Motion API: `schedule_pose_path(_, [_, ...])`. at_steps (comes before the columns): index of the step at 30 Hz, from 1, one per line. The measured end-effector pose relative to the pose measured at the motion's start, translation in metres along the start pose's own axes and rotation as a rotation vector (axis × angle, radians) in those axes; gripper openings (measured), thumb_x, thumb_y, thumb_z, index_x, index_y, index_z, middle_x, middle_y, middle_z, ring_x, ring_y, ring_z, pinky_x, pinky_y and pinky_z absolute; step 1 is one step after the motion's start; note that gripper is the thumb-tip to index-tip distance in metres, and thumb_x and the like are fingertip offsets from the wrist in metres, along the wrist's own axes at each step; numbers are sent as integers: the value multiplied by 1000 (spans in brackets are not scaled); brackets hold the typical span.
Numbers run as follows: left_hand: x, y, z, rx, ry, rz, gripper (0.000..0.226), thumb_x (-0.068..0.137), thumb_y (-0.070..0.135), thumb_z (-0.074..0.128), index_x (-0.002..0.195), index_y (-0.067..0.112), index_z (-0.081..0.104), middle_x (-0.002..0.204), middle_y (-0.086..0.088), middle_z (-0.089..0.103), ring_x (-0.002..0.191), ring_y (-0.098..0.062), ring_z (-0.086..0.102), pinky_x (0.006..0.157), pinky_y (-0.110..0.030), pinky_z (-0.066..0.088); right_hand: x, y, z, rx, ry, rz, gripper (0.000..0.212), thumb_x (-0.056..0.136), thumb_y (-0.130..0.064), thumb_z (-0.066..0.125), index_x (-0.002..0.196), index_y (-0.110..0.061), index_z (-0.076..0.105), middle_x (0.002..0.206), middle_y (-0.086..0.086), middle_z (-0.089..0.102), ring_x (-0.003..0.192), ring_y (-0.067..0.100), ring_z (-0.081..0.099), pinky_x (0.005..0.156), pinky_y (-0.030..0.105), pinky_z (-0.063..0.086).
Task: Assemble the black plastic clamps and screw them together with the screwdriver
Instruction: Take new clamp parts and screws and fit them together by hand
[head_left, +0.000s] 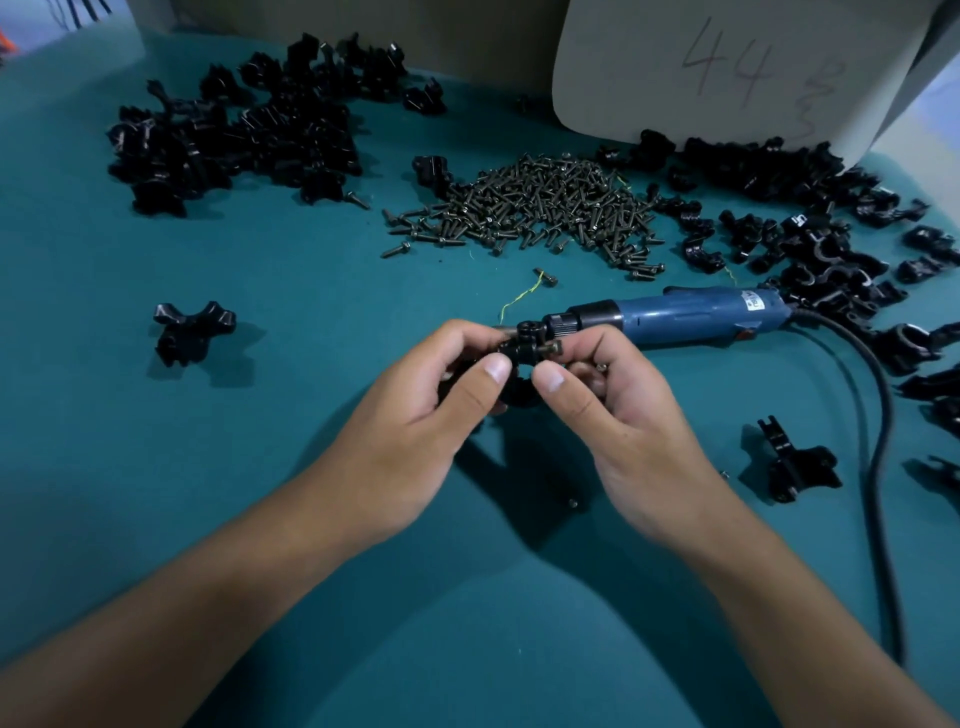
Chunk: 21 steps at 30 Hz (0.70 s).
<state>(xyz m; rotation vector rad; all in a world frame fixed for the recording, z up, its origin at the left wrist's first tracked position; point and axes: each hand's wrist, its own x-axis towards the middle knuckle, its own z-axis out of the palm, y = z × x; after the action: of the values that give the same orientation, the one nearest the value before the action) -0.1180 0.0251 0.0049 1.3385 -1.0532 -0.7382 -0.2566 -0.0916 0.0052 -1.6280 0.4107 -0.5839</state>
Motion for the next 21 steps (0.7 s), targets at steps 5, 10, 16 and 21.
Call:
schedule_pose_path(5, [1,2,1,-33,-57,-9,31,86,26,78,109,19,59,91,24,69,84,5,64,77,-10,47,1,1,0,47,-7,-15,23,89,-38,63,100,-19,58,82,-19,65,78,-2,57,75,16,48])
schedule_pose_path(10, [2,2,-2,-47,-56,-13,30,81,19,73,108,15,61,89,21,70,85,6,64,78,-9,47,0,-1,0,43,-10,7,21,86,-41,65,99,-25,59,76,-20,58,72,-4,50,71,16,45])
schedule_pose_path(16, [3,1,-5,-13,-59,-33,30,81,21,73,109,23,61,90,24,70,86,8,64,79,-7,45,0,-2,-2,19,-23,50,20,91,-36,67,103,-22,58,81,-9,57,79,6,52,78,27,46])
schedule_pose_path(21, [2,1,-3,8,-20,-15,31,81,22,75,109,22,62,94,23,72,89,7,66,80,-9,47,-1,-5,-3,31,-30,21,17,90,-27,62,105,-18,58,79,-10,56,80,4,51,77,19,46])
